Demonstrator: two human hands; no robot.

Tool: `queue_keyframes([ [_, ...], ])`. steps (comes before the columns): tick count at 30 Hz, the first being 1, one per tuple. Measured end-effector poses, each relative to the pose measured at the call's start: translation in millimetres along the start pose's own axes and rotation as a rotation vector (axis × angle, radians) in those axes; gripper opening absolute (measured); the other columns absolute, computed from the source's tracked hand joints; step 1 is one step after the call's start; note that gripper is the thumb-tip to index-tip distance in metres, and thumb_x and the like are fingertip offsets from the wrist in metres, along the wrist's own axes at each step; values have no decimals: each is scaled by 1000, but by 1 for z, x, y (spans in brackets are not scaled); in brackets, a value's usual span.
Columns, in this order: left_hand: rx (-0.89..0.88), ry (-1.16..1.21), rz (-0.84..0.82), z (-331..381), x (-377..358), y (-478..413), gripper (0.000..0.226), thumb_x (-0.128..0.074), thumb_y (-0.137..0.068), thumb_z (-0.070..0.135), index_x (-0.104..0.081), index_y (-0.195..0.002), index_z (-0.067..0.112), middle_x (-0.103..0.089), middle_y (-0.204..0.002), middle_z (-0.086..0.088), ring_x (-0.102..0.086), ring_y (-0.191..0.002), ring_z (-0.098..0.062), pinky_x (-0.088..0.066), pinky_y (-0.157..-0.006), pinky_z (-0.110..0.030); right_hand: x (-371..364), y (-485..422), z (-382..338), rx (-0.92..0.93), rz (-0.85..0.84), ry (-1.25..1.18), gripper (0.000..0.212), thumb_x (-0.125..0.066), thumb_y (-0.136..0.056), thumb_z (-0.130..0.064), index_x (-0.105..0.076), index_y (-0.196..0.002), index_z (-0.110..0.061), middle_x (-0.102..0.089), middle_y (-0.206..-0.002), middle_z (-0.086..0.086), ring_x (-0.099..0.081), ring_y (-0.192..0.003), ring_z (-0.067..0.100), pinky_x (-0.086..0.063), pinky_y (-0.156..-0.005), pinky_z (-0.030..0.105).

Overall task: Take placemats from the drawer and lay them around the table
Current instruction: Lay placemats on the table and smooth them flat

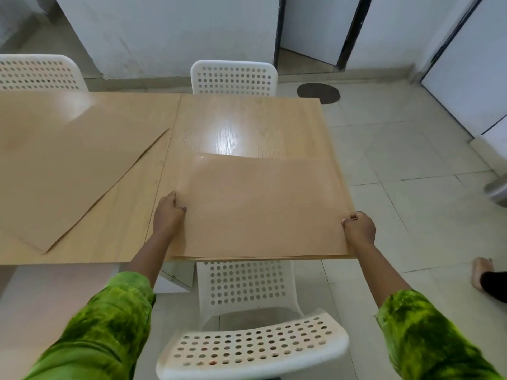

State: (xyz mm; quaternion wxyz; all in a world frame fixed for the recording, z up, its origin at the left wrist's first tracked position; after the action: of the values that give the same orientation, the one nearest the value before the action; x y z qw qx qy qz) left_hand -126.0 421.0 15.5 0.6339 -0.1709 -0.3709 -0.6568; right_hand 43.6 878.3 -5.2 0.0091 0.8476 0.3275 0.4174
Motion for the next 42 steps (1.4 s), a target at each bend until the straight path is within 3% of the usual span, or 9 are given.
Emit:
queue_keyframes([
  [2, -30, -152, -1, 4, -2, 1, 42, -49, -91, 13, -41, -132, 2, -42, -132, -21, -49, -110, -36, -40, -81, -37, 0, 1, 1, -13, 20, 51, 23, -53, -87, -11, -59, -107, -1, -55, -120, 18, -55, -105, 35, -39, -78, 34],
  [4, -37, -251, -1, 4, -3, 1, 36, -49, -91, 17, -45, -124, 2, -43, -124, -21, -50, -102, -36, -38, -72, -34, 1, 3, 2, -20, 35, 86, 25, -52, -88, -11, -57, -110, 0, -51, -123, 19, -53, -107, 36, -40, -83, 36],
  [10, -45, -346, 44, 2, 0, 2, 39, -52, -91, 20, -46, -125, 2, -43, -123, -20, -46, -111, -35, -40, -77, -38, 1, 4, -3, 32, 45, 129, 26, -51, -87, -11, -57, -111, 0, -49, -122, 19, -54, -102, 36, -38, -77, 32],
  [24, -8, -491, 113, 11, 2, 1, 35, -51, -89, 18, -50, -117, -2, -40, -126, -21, -38, -116, -39, -41, -90, -48, 3, 8, -13, 48, 103, 176, 26, -54, -87, -13, -56, -111, -1, -50, -121, 18, -42, -118, 34, -42, -88, 41],
  [27, -92, -460, 180, 37, -4, -2, 39, -51, -90, 21, -49, -123, -1, -38, -134, -22, -34, -122, -41, -36, -96, -52, -1, 7, -30, 66, 148, 113, 26, -51, -85, -9, -58, -110, -2, -52, -120, 18, -43, -116, 34, -42, -88, 41],
  [31, -410, -445, 87, 102, -46, -22, 48, -50, -91, 24, -44, -133, 1, -33, -146, -19, -29, -134, -37, -29, -107, -48, -42, -1, -97, 261, 63, 101, 28, -51, -87, -12, -59, -113, -4, -53, -122, 18, -42, -118, 33, -39, -93, 37],
  [34, -559, -595, -105, 136, -96, -42, 59, -38, -96, 36, -26, -145, 7, -15, -157, -11, -6, -146, -29, -9, -118, -41, -98, -2, -150, 452, -120, 202, 38, -46, -91, -15, -51, -128, -7, -44, -139, 16, -35, -131, 30, -31, -105, 34],
  [38, -642, -778, -334, 133, -150, -48, 65, -23, -96, 49, -2, -150, 21, 9, -159, 1, 17, -145, -25, 8, -116, -48, -170, 16, -184, 690, -321, 503, 47, -30, -98, -23, -27, -145, -19, -15, -158, 3, -6, -147, 20, -6, -117, 42],
  [42, -670, -791, -275, 119, -156, -51, 75, 5, -79, 64, 4, -148, 34, 11, -159, 8, 17, -145, -22, 11, -114, -52, -196, 21, -180, 743, -321, 595, 51, -20, -100, -34, -10, -149, -25, -2, -160, -7, 5, -147, 14, 1, -118, 44],
])
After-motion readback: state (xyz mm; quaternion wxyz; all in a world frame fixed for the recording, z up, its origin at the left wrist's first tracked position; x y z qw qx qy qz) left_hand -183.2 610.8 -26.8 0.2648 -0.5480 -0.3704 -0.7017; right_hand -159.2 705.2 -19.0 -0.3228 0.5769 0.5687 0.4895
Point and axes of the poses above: each hand's wrist, its own y-axis away from the middle knuckle, its own x-axis out of the back of the hand, z = x × y, the point moved 9 cm from there along -y, towards the middle knuckle
